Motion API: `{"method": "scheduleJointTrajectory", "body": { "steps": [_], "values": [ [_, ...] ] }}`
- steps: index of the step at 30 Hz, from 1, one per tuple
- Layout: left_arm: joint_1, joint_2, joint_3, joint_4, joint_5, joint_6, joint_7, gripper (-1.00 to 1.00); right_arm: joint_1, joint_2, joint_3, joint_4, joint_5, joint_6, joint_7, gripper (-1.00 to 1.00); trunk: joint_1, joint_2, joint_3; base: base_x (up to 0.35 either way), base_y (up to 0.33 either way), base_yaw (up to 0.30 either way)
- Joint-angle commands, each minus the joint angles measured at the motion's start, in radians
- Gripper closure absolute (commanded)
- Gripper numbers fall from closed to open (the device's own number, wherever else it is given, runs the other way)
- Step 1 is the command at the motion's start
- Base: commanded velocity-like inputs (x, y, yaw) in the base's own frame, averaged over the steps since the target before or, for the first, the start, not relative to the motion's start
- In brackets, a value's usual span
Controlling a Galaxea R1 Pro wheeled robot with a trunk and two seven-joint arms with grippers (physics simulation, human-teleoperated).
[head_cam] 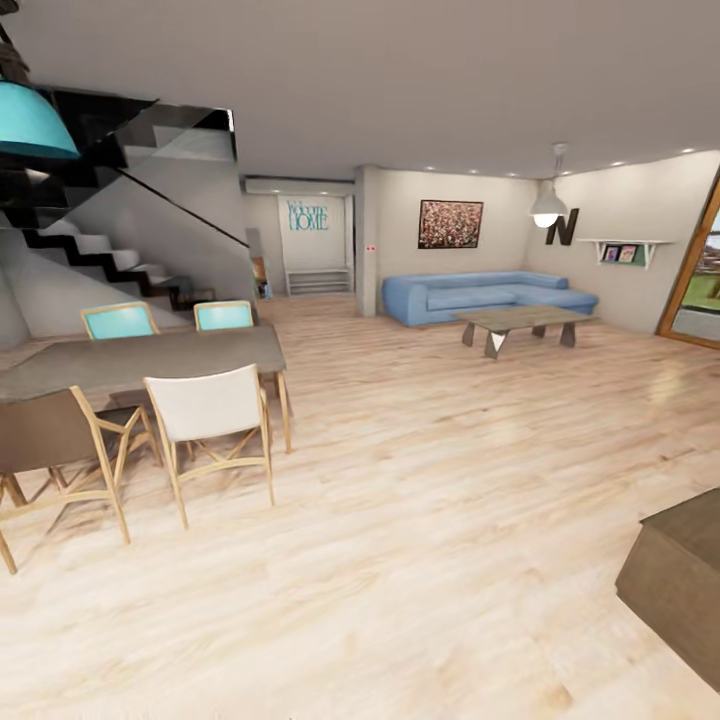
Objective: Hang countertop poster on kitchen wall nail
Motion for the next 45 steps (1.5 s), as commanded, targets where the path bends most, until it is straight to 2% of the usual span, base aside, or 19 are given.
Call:
{"method": "scheduleJointTrajectory", "body": {
  "steps": [1, 22, 33, 45],
  "values": [
    [0.000, 0.000, 0.001, -0.002, -0.004, 0.001, 0.000, -1.00, 0.000, 0.000, 0.001, 0.001, 0.010, -0.002, -0.005, -1.00, 0.000, 0.000, -0.001, -0.002, -0.012, 0.289],
    [0.000, 0.000, 0.002, -0.002, -0.003, 0.000, 0.000, -1.00, -0.001, 0.000, 0.001, 0.001, 0.011, -0.001, -0.002, -1.00, 0.000, 0.000, -0.001, 0.000, -0.004, 0.265],
    [0.000, 0.000, 0.002, -0.002, -0.003, 0.000, 0.000, -1.00, -0.001, 0.000, 0.001, 0.001, 0.010, -0.002, -0.003, -1.00, 0.000, 0.000, -0.001, 0.000, -0.213, 0.188],
    [0.000, 0.000, 0.003, -0.001, -0.004, 0.000, 0.000, -1.00, -0.001, 0.000, 0.002, 0.001, 0.011, -0.002, -0.005, -1.00, 0.000, 0.000, -0.001, 0.000, -0.037, 0.287]
  ]
}}
